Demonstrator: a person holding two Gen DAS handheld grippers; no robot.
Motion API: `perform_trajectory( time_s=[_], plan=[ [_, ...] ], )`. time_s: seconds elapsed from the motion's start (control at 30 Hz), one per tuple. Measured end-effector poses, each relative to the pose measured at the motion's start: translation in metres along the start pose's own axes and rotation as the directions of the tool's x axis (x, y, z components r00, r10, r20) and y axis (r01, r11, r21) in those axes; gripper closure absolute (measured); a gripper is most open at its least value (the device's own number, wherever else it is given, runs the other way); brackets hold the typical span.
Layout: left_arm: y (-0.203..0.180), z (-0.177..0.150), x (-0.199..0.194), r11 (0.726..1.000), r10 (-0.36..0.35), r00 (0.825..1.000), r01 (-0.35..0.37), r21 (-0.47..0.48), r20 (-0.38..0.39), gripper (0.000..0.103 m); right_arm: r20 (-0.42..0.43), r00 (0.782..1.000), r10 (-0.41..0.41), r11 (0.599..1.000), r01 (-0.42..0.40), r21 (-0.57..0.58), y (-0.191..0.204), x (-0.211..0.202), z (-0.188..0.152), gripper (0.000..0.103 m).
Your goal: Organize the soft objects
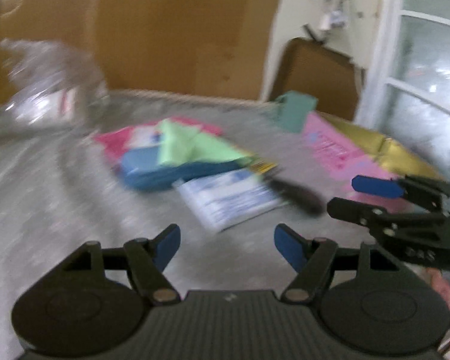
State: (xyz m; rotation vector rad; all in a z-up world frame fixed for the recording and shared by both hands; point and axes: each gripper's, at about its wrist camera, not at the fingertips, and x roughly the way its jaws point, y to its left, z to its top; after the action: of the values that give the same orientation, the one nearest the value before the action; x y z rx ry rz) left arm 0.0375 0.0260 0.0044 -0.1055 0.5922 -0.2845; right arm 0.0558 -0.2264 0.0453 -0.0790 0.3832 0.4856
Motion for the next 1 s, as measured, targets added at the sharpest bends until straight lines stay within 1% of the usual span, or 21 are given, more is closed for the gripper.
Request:
perform_trajectory(
  time_s=[0.03,0.1,0.17,0.23,0.3,0.37,0.4,0.47,0.53,0.57,0.6,0.63,0.67,0.73,0.77,0.8,0.83,0.87,0.93,0.97,1.0],
  plan=[
    [0.005,-0.002,-0.001,1.000,0.006,1.000,-0.006,-0.009,-0.001,0.032,-0.036,0.999,0.012,1.000,-0.013,-0.027,0.006,0.014,0.000,0.035],
    [0.011,-0.006,-0.002,1.000,0.008,1.000,-0.008,-0.025,-0.008,0.032,-0.094,0.995,0.014,0.999,-0.019,-0.048,0.006,0.042,0.004,0.024],
    [0.012,-0.007,0.004,0.999,0.006,0.999,-0.008,-0.033,-0.034,0.032,-0.152,0.988,-0.002,0.998,-0.008,-0.064,0.003,0.066,0.005,0.023],
    [0.007,-0.005,0.009,0.999,0.015,0.998,-0.017,-0.030,-0.055,0.032,-0.201,0.980,-0.011,0.997,-0.006,-0.081,-0.001,0.083,0.004,0.025],
    [0.007,-0.007,0.008,1.000,0.016,0.998,-0.017,-0.026,-0.055,0.031,-0.240,0.970,-0.024,0.997,0.004,-0.083,-0.002,0.089,0.000,0.049],
    [0.010,-0.010,0.004,1.000,0.008,0.999,-0.010,-0.030,-0.052,0.031,-0.251,0.968,0.024,0.999,-0.032,-0.029,-0.006,0.089,-0.004,0.049],
    [0.011,-0.010,0.004,0.999,0.002,0.999,-0.004,-0.039,-0.051,0.031,-0.255,0.966,0.033,0.999,-0.033,0.004,-0.009,0.087,-0.004,0.049],
    [0.014,-0.009,0.003,0.998,-0.016,0.999,0.013,-0.059,-0.048,0.030,-0.248,0.968,0.033,0.999,-0.026,0.029,0.003,0.070,-0.013,0.049],
    [0.016,-0.008,0.000,0.995,-0.058,0.997,0.054,-0.084,-0.045,0.027,-0.235,0.968,0.092,0.990,-0.064,0.122,0.002,0.051,-0.018,0.049],
    [0.017,-0.008,-0.001,0.990,-0.099,0.994,0.093,-0.110,-0.054,0.024,-0.227,0.966,0.126,0.980,-0.086,0.179,0.002,0.043,-0.020,0.049],
    [0.016,-0.007,-0.001,0.979,-0.156,0.986,0.145,-0.145,-0.066,0.024,-0.216,0.964,0.153,0.970,-0.104,0.221,0.002,0.033,-0.023,0.049],
    [0.014,-0.006,-0.001,0.968,-0.199,0.977,0.184,-0.172,-0.075,0.024,-0.203,0.966,0.158,0.965,-0.107,0.241,0.004,0.021,-0.026,0.049],
    [0.009,-0.006,0.000,0.956,-0.242,0.966,0.222,-0.193,-0.088,0.024,-0.195,0.970,0.142,0.969,-0.096,0.227,0.009,0.013,-0.028,0.049],
    [-0.004,-0.004,0.003,0.944,-0.290,0.951,0.266,-0.194,-0.110,0.025,-0.185,0.979,0.081,0.987,-0.053,0.153,0.024,-0.006,-0.036,0.049],
    [-0.014,-0.004,0.004,0.941,-0.309,0.943,0.284,-0.185,-0.123,0.028,-0.183,0.981,0.063,0.990,-0.038,0.134,0.032,-0.012,-0.040,0.049],
    [-0.023,-0.003,0.006,0.938,-0.324,0.936,0.299,-0.175,-0.134,0.031,-0.181,0.981,0.070,0.988,-0.043,0.150,0.036,-0.018,-0.045,0.049],
    [-0.031,-0.002,0.008,0.935,-0.338,0.930,0.314,-0.166,-0.145,0.035,-0.176,0.979,0.104,0.976,-0.067,0.207,0.036,-0.023,-0.050,0.049],
    [-0.040,-0.001,0.011,0.933,-0.348,0.924,0.324,-0.157,-0.160,0.043,-0.170,0.978,0.123,0.962,-0.075,0.261,0.035,-0.025,-0.052,0.049],
    [-0.052,0.001,0.019,0.929,-0.361,0.914,0.337,-0.151,-0.183,0.051,-0.142,0.984,0.109,0.948,-0.060,0.311,0.035,-0.032,-0.058,0.049],
    [-0.056,0.003,0.023,0.922,-0.379,0.906,0.352,-0.163,-0.188,0.063,-0.126,0.987,0.098,0.947,-0.054,0.317,0.035,-0.034,-0.059,0.049],
    [-0.060,0.006,0.025,0.913,-0.398,0.897,0.367,-0.175,-0.192,0.071,-0.110,0.990,0.093,0.946,-0.053,0.319,0.035,-0.037,-0.060,0.049]
  ],
)
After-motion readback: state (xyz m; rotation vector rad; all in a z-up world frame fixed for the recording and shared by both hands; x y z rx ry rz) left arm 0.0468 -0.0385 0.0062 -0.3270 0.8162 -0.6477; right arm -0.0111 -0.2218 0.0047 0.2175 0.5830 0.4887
